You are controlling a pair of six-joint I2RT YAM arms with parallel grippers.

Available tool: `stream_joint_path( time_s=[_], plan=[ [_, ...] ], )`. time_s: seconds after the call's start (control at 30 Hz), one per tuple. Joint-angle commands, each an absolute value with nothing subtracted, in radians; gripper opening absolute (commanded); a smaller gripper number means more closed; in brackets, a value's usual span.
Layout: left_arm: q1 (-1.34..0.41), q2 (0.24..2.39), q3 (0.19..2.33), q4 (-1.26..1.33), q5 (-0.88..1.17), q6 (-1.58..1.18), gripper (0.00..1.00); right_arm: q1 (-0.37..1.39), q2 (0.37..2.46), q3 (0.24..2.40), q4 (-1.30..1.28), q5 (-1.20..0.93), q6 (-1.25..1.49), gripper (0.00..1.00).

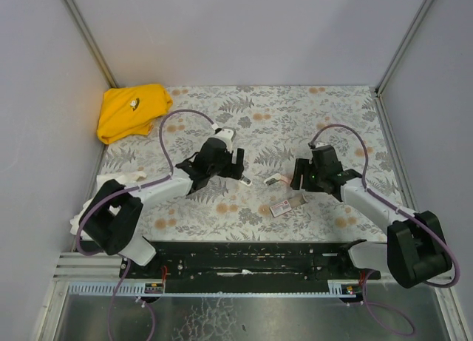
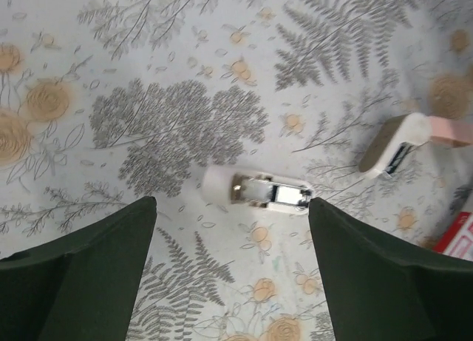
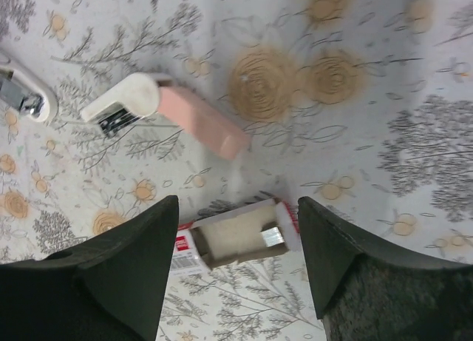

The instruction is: Load the staples into the stapler

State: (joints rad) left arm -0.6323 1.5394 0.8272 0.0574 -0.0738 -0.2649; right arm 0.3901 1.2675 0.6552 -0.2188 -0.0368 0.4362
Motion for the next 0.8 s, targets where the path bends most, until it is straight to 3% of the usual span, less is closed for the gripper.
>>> stream_joint_path(
  time_s=[0.0, 0.37, 0.63, 0.77],
  plan=[
    [-0.705, 1.515, 0.919, 0.063, -0.090, -0.193, 0.84, 0.283, 1.212, 0.632, -0.175, -0.128, 0.400, 0.73],
    [-0.870, 1.912, 1.287, -0.067, -0.021, -0.103, 0.80, 0.125, 1.122, 0.546, -0.122, -0.296, 0.445, 0.74],
    [-0.877, 2.025, 1.346, -0.112, -0.039, -0.095, 0.77, 0.120, 1.072, 0.506, -0.114, -0.328, 0.472, 0.75],
    [-0.878, 2.035, 1.331, -0.119, -0.029, -0.104, 0.65, 0.121, 1.075, 0.485, -0.077, -0.363, 0.505, 0.75]
  ],
)
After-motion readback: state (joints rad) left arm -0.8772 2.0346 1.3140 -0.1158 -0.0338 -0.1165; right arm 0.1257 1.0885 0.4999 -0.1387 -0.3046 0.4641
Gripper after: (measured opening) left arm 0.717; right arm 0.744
